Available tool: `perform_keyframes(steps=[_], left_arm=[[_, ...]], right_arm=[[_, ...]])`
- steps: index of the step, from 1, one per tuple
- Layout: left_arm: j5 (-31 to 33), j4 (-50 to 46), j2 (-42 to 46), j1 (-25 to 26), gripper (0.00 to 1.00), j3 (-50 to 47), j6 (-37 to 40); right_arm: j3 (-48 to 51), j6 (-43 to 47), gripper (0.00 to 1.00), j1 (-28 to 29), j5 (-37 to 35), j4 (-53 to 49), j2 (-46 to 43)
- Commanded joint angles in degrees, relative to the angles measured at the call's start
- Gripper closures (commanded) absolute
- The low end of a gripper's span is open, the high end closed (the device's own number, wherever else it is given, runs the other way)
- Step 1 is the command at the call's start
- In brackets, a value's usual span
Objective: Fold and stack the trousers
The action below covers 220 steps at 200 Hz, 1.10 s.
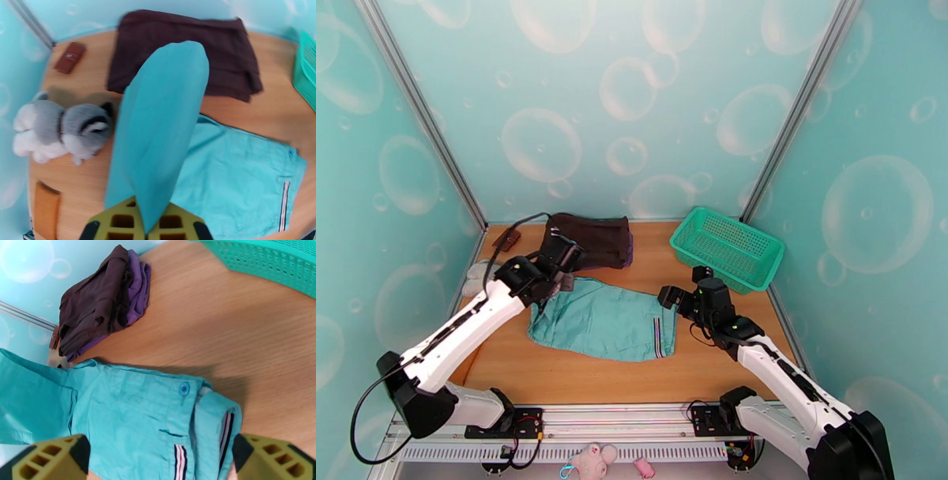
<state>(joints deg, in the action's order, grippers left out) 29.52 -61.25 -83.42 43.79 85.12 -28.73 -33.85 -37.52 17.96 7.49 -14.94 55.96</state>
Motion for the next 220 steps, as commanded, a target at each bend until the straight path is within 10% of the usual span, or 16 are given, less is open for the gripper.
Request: perform_keyframes(steps=[1, 88, 194, 220], left_arm=[[-2.7, 4.21, -3.87, 4.5, 1.0, 0.28, -7.64], [-9.26, 28.64, -9.03, 13.24, 1.0, -11.48, -21.75], [-6.46, 26.66, -12.87, 18.75, 1.0, -5.03, -21.68], [-8.98, 29.83, -16.72, 20.04, 1.0, -3.09, -21.64]], right_arm=[[1.32, 3.0, 0.01, -1.29, 2.84, 2.28, -0.89], [9.99, -1.43, 0.09, -2.14, 4.63, 7.75, 3.51], [11.92, -4.93, 1.0, 3.4, 1.06, 12.74, 16.23], [12.47, -5.2, 1.0, 3.55, 1.36, 13.79, 18.09]])
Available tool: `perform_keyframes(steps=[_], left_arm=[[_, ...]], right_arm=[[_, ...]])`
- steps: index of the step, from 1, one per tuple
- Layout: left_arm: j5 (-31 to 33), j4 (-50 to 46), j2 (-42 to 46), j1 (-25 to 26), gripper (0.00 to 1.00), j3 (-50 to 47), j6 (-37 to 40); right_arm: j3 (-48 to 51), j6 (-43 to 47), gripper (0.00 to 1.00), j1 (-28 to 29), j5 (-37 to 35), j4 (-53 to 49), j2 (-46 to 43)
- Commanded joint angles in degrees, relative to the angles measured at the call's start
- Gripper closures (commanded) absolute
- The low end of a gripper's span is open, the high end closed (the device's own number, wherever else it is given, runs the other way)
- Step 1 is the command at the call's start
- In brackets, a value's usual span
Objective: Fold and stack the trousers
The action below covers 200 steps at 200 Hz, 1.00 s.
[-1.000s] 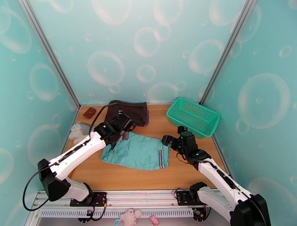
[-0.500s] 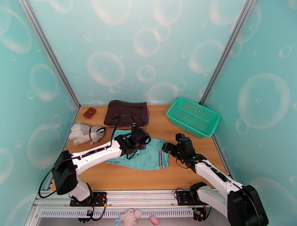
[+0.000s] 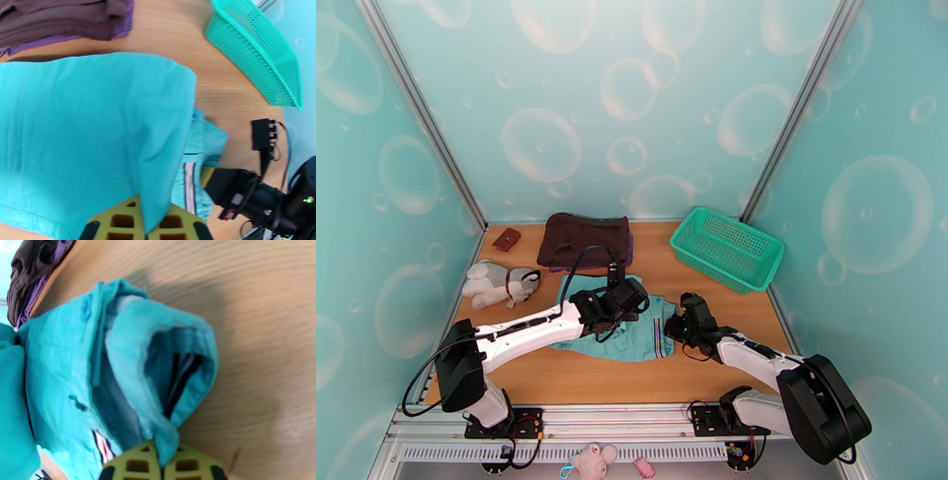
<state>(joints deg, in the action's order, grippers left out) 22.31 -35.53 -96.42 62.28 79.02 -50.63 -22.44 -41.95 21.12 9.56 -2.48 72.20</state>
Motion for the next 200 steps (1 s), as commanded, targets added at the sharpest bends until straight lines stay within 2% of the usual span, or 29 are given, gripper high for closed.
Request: perform_keyframes(steps=[1, 50, 67, 87, 100, 132, 140, 164, 172, 176, 189, 200], left_arm=[[-1.8, 4.22, -3.92, 1.67, 1.0, 3.08, 0.18], [-5.87, 7.91, -14.95, 2.6, 1.0, 8.4, -0.78], [-6.67, 13.21, -14.59, 2.93, 1.0, 6.77, -1.74], [-4.59, 18.74, -12.78, 3.22, 1.0, 3.82, -2.63], [-5.89, 21.74, -12.57, 3.15, 1.0, 3.3, -2.46], [-7.11, 19.19, -15.79, 4.16, 1.0, 7.04, -2.73], [-7.9, 19.15, -16.58, 3.87, 0.88, 6.61, -3.41], [-11.35, 24.74, -16.03, 3.77, 0.88, 2.53, -4.34], [-12.56, 27.79, -14.77, 3.8, 0.82, 0.49, -3.55], [-12.81, 29.11, -13.86, 3.77, 0.76, -0.47, -2.8], [-10.33, 30.86, -10.14, 3.85, 0.44, -2.92, -0.49], [-6.55, 30.87, -6.18, 3.74, 0.32, -4.95, 2.51]], right_arm=[[1.07, -0.76, 1.0, 0.35, -0.7, 1.38, 1.96], [1.1, -1.41, 1.0, 0.59, 0.22, 3.04, 2.82], [0.95, -1.53, 1.0, 0.62, 0.37, 3.23, 3.17], [1.27, -1.88, 1.0, 0.68, 0.59, 4.25, 3.42], [1.2, -1.98, 1.0, 0.76, 0.55, 4.5, 3.97], [1.07, -2.22, 1.0, 0.94, 0.71, 5.1, 4.71], [0.91, -2.33, 1.0, 1.02, 0.72, 5.2, 4.61], [0.86, -2.42, 1.0, 0.9, -0.15, 3.7, 2.77], [0.97, -2.56, 0.98, 0.46, -0.73, 2.75, 1.37], [1.18, -2.59, 0.94, 0.11, -0.88, 2.3, 0.16], [1.21, -2.94, 0.74, -1.5, -1.23, -0.94, -4.71], [0.69, -2.89, 0.63, -2.72, -2.83, -5.42, -9.77]])
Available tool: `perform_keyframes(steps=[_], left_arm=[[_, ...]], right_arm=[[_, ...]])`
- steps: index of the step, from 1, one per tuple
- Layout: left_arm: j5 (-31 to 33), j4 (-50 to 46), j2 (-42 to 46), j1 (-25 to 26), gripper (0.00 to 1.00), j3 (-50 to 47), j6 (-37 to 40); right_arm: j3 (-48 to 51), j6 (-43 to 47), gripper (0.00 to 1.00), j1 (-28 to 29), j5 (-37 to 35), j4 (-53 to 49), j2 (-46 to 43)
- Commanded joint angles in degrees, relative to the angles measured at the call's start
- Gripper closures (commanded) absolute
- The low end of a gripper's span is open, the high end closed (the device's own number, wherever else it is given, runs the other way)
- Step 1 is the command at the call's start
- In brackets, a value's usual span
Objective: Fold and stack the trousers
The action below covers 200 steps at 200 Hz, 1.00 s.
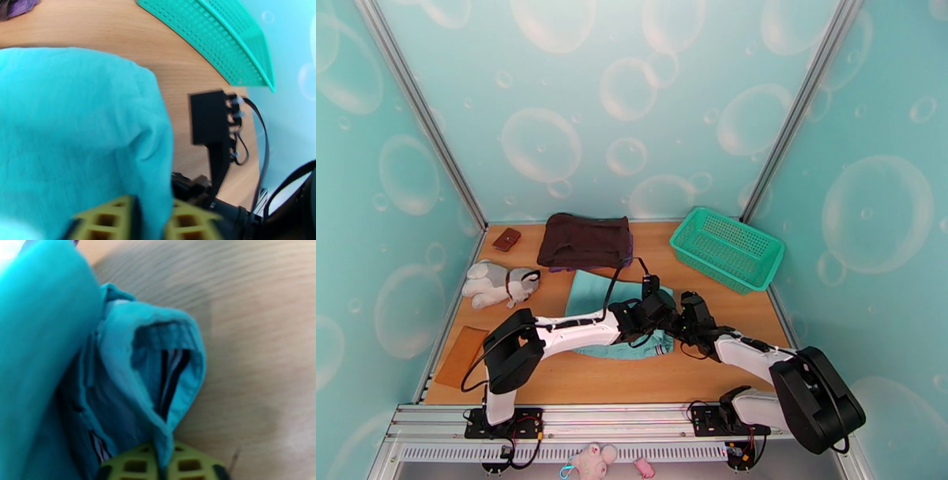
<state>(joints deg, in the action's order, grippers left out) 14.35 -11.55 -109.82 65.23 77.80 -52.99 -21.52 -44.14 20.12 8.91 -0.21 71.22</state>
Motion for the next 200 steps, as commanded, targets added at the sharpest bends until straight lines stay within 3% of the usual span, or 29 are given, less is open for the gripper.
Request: perform_keyframes(steps=[1, 8, 11, 15, 39, 47, 58, 77, 100, 125, 165, 200], left_arm=[[1.83, 6.89, 7.59, 0.82, 0.3, -3.85, 5.2], [4.51, 7.09, 10.5, 0.66, 0.16, -5.33, 7.71], [5.64, 7.27, 11.77, 0.68, 0.03, -6.04, 8.79], [7.32, 7.41, 13.61, 0.57, 0.01, -7.22, 10.29], [13.4, 8.33, 24.15, -2.75, 0.0, -15.91, 17.76], [9.19, 9.15, 26.76, -6.4, 0.0, -19.03, 18.81], [-1.19, 11.86, 29.24, -12.38, 0.01, -23.73, 19.62], [-17.05, 19.62, 30.46, -21.86, 0.0, -31.47, 21.13], [-21.12, 27.12, 28.94, -28.05, 0.0, -36.41, 24.47], [-28.21, 37.8, 22.45, -35.15, 0.0, -39.21, 24.57], [-25.26, 43.4, 10.12, -39.56, 0.01, -40.34, 21.57], [-23.84, 42.4, 12.12, -38.54, 0.0, -44.16, 18.28]], right_arm=[[-0.34, -0.69, 0.63, -1.78, -2.47, -7.96, -9.37], [-1.13, -0.45, 0.59, -2.18, -4.74, -11.8, -12.66], [-1.6, -0.33, 0.58, -2.22, -5.68, -13.16, -13.97], [-1.95, -0.05, 0.57, -2.36, -7.23, -15.13, -15.84], [-7.96, 1.28, 0.57, -1.25, -13.52, -24.12, -22.61], [-9.99, 1.73, 0.57, 0.01, -14.29, -24.36, -23.64], [-12.25, 2.43, 0.56, 2.26, -13.35, -21.75, -23.45], [-15.49, 4.65, 0.52, 3.84, -3.58, -12.21, -16.0], [-19.29, 4.94, 0.52, 4.92, 7.43, -0.34, -2.37], [-21.31, 3.56, 0.52, 4.6, 11.96, 8.6, 9.84], [-10.93, 1.02, 0.52, -0.77, 6.25, 11.71, 13.18], [-6.06, 3.71, 0.52, -4.94, 5.45, 7.29, 11.38]])
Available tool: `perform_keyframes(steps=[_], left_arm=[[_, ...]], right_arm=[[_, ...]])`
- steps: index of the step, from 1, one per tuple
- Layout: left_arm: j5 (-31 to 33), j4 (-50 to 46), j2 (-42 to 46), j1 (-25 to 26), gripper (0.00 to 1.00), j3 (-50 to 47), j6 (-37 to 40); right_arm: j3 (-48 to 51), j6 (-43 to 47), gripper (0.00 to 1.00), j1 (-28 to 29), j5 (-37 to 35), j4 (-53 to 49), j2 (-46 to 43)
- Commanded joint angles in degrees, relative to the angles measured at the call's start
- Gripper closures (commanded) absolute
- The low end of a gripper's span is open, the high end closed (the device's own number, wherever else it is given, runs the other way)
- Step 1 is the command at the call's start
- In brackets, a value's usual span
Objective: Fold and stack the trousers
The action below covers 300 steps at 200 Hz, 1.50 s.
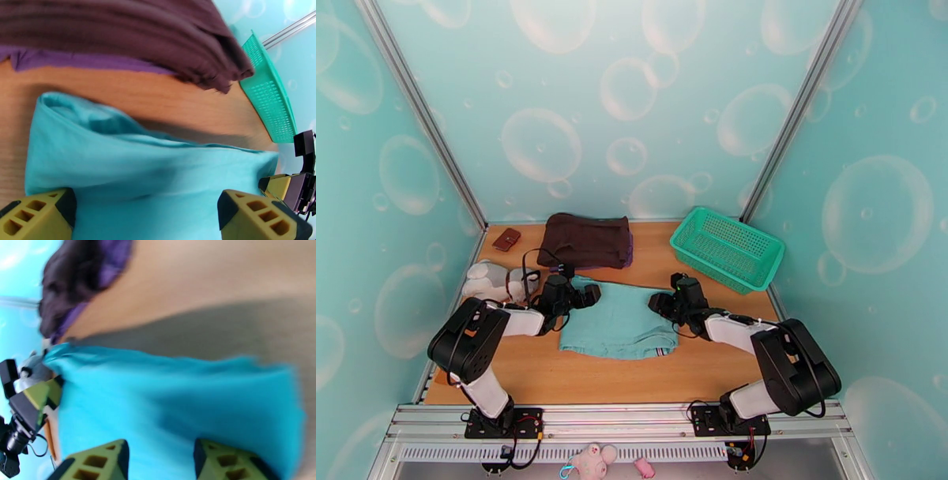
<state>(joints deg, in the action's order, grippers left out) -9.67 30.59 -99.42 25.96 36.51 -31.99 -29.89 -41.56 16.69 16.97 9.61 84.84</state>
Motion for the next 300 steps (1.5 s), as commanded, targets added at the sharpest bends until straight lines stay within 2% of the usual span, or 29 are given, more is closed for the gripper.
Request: perform_keyframes(steps=[1, 33, 49, 65, 87, 110, 133, 145, 163, 184, 196, 212, 225, 242, 268, 290, 300], left_arm=[[0.22, 0.04, 2.01, 0.79, 0.01, -2.86, -2.73], [6.38, -13.14, 15.86, 5.34, 0.0, -2.74, -0.75], [5.94, -19.84, 22.23, 7.08, 0.01, -3.66, -2.05], [2.53, -26.01, 26.23, 8.53, 0.01, -5.09, -5.13], [-2.44, -30.48, 28.4, 11.1, 0.01, -7.75, -8.35], [-2.8, -31.56, 29.46, 13.32, 0.01, -9.93, -10.87], [2.54, -35.93, 27.44, 13.26, 0.01, -9.97, -11.17], [7.93, -39.8, 26.25, 13.37, 0.0, -8.06, -9.68], [16.3, -43.52, 28.44, 14.05, 0.01, -4.81, -6.49], [22.8, -41.54, 33.4, 13.06, 0.01, -2.9, -0.83], [20.12, -38.64, 32.28, 9.18, 0.01, -2.43, 2.68], [18.25, -39.37, 26.75, 5.53, 0.0, 0.65, 5.93], [18.21, -40.04, 22.84, 4.82, 0.01, 2.51, 7.69], [14.67, -37.91, 19.38, 3.55, 0.01, 2.46, 9.18], [12.81, -35.73, 13.7, 2.43, 0.03, 2.7, 11.22], [5.56, -31.6, 9.11, 2.39, 0.05, 2.54, 12.85], [1.2, -29.59, 7.07, 2.58, 0.1, 2.89, 13.07]], right_arm=[[2.26, 1.31, 0.52, -1.45, -2.81, -2.77, -2.49], [-3.4, 3.83, 0.51, 7.11, -14.55, -13.72, -13.3], [-5.74, 3.17, 0.5, 10.86, -16.9, -17.81, -18.6], [-6.1, 1.98, 0.49, 12.61, -16.1, -20.75, -22.12], [-2.49, 0.69, 0.49, 12.89, -9.1, -22.14, -23.48], [2.56, -0.96, 0.49, 12.64, -7.45, -23.19, -22.07], [4.69, -1.87, 0.49, 11.92, -5.34, -23.76, -18.52], [4.13, -1.77, 0.48, 11.88, -5.66, -25.65, -16.99], [1.11, -1.13, 0.48, 12.47, -12.32, -30.99, -17.97], [-3.51, 0.34, 0.43, 12.08, -20.57, -35.13, -21.37], [-5.19, 2.09, 0.36, 10.45, -22.57, -35.45, -22.32], [-5.79, 5.55, 0.31, 6.99, -21.02, -34.0, -20.93], [-4.69, 7.8, 0.3, 4.05, -18.18, -30.85, -18.82], [-2.45, 8.91, 0.3, 1.03, -13.96, -25.79, -15.68], [-0.2, 8.59, 0.3, 0.32, -10.91, -19.73, -11.26], [0.42, 8.17, 0.29, 0.84, -10.23, -18.31, -10.23], [0.89, 8.0, 0.29, 0.86, -10.53, -18.22, -11.14]])
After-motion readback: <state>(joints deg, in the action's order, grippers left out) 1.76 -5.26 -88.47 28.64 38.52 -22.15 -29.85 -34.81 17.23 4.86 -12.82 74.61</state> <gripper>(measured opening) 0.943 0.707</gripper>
